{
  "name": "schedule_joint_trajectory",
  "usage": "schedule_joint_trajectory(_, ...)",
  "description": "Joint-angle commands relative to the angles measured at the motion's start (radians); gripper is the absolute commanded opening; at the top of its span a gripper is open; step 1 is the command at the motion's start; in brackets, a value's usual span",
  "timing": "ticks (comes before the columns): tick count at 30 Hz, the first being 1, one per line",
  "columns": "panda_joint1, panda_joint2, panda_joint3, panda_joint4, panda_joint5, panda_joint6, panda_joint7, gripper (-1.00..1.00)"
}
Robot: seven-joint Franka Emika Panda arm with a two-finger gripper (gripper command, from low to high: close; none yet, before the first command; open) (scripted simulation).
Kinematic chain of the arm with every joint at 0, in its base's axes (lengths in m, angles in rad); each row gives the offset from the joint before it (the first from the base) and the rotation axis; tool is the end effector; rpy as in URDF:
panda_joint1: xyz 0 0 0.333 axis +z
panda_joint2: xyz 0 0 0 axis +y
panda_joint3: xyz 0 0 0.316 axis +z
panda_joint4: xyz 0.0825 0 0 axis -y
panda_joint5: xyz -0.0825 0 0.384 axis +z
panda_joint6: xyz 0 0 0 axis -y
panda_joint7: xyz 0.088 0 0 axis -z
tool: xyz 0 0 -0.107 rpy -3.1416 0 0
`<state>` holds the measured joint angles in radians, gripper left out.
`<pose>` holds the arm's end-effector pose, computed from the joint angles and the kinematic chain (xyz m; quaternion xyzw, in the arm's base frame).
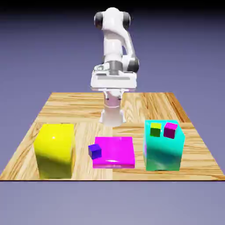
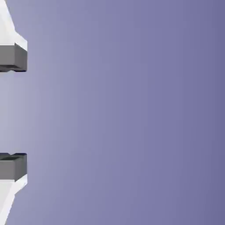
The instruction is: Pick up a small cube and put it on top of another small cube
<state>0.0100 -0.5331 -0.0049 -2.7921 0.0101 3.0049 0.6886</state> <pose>0.3967 0.0013 0.4480 -0.8759 0.3164 -0.3414 0.1274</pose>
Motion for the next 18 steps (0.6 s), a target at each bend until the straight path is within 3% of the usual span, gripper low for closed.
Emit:
schedule_joint_trajectory(1, -0.034, 0.028, -0.024, 0.017, -0.004, -0.008, -0.044, 0.00)
schedule_joint_trajectory(10, -0.338, 0.284, -0.241, 0.173, -0.036, -0.083, -0.435, 0.00)
schedule_joint_trajectory(18, -0.535, 0.497, -0.370, 0.048, -0.352, -0.209, -0.783, 0.00)
